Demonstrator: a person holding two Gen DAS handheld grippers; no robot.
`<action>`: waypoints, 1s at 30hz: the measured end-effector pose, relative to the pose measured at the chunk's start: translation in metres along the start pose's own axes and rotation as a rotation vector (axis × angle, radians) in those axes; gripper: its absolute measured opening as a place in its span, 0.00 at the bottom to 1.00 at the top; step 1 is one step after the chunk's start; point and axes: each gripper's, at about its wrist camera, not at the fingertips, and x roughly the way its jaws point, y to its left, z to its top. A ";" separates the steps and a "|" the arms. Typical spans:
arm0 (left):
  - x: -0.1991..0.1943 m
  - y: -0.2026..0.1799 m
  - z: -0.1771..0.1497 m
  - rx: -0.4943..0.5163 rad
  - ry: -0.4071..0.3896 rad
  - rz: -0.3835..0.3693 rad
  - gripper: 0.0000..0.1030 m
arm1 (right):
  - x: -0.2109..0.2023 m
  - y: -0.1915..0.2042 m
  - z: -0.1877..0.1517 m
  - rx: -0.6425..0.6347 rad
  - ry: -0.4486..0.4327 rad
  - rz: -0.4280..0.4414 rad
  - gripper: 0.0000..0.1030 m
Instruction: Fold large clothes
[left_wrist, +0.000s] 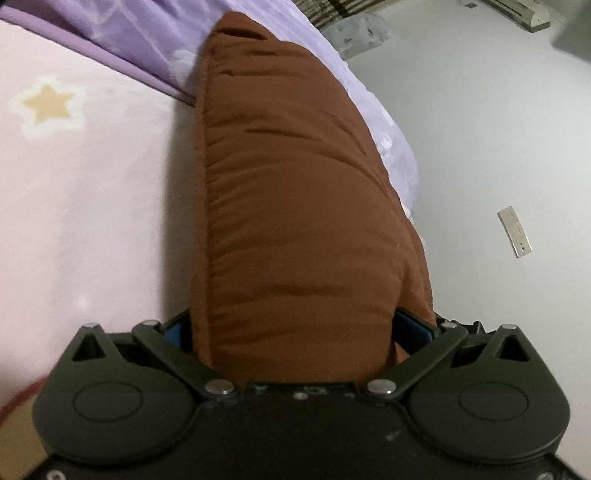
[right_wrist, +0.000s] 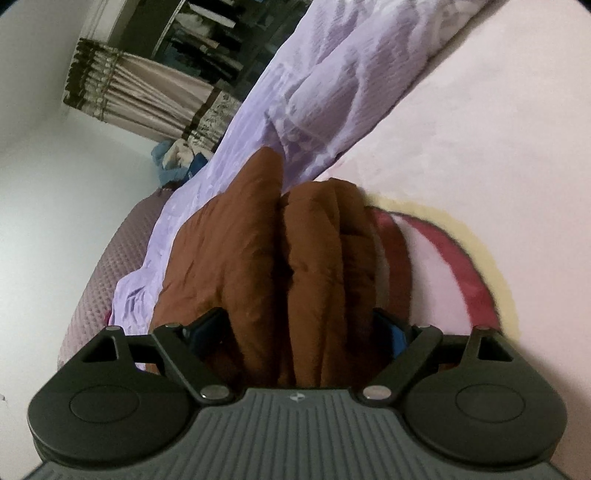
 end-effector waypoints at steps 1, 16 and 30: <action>0.003 -0.002 0.001 0.002 0.007 0.000 1.00 | 0.001 0.000 0.000 -0.001 0.005 0.008 0.99; -0.016 -0.043 0.010 0.101 -0.015 0.036 0.78 | -0.003 0.027 -0.009 0.025 -0.021 0.045 0.40; -0.182 -0.022 0.014 0.209 -0.157 0.083 0.79 | 0.042 0.154 -0.068 -0.145 -0.019 0.155 0.40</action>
